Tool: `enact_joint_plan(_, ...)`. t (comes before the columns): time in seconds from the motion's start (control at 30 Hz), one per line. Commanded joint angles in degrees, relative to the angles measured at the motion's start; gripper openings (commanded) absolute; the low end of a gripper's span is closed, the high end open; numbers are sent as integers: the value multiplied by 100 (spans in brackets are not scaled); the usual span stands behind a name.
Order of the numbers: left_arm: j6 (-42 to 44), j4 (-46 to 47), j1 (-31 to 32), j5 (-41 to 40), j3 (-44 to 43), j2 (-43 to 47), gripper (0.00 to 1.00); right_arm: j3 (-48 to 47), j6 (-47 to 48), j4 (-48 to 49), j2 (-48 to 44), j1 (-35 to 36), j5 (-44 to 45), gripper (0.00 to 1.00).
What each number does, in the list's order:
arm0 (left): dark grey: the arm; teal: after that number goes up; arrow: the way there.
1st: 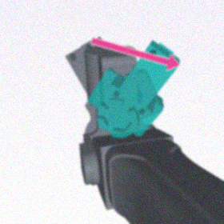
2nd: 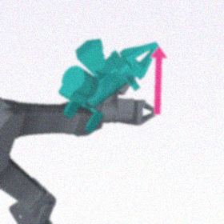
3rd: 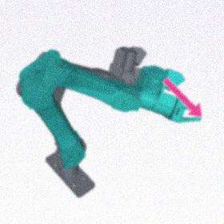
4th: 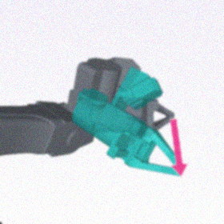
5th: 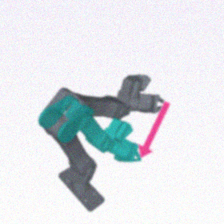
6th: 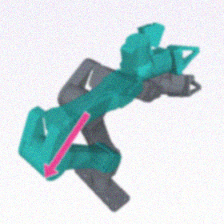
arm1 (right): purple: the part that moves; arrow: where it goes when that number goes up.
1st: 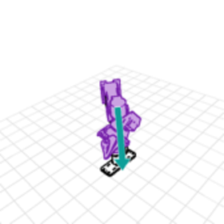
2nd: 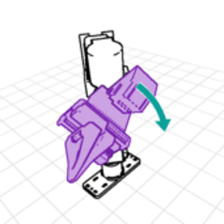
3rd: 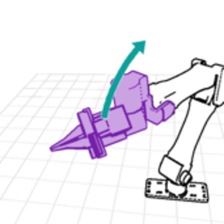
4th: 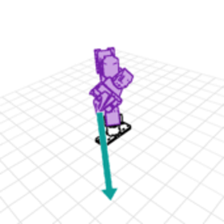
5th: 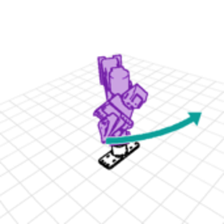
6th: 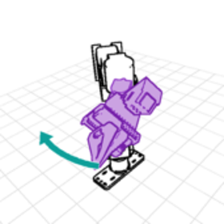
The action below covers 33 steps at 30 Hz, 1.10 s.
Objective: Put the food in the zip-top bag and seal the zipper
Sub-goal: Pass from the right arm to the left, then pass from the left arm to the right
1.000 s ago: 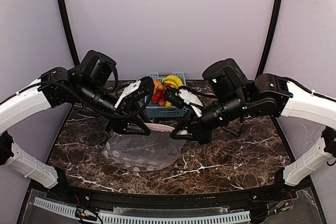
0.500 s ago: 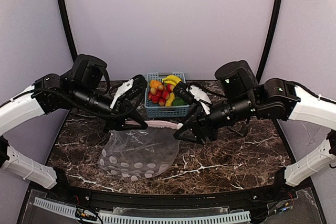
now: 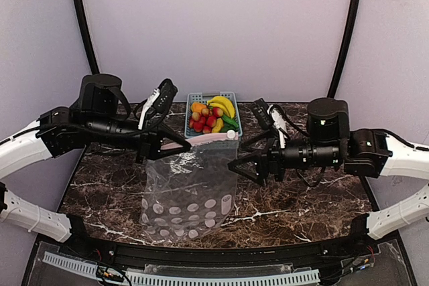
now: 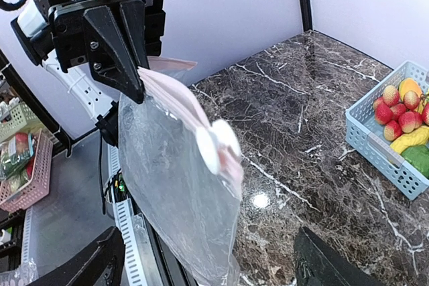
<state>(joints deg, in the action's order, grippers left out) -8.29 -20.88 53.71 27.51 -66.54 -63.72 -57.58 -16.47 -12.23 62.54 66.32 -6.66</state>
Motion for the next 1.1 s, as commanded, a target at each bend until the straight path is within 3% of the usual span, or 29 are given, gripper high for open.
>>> enact_joint_plan(0.0,-866,459,-72,-46,141,201,1,371,-386,1112,-176,-206,-27,85)
enact_joint_plan(0.2,-1224,538,-119,45,242,225,1,445,-472,1482,-23,-297,-504,78)
enact_joint_plan(0.5,-1451,667,-133,198,281,248,1,316,-548,1844,377,-352,-711,54)
enact_joint_plan(0.73,-1575,716,-167,257,368,334,1,318,-648,2143,539,-388,-795,26)
enact_joint_plan(0.87,-1789,767,-245,337,427,339,1,365,-731,2237,496,-408,-800,0)
enact_joint_plan(0.93,-1911,765,-315,369,467,335,1,394,-747,2241,460,-425,-781,0)
enact_joint_plan(0.97,-1989,768,-347,393,496,339,3,415,-744,2242,441,-432,-767,0)
enact_joint_plan(1.03,-2093,740,-508,431,517,354,20,444,-732,2215,405,-437,-747,0)
enact_joint_plan(1.07,-2113,716,-558,448,514,374,38,449,-718,2164,385,-444,-731,0)
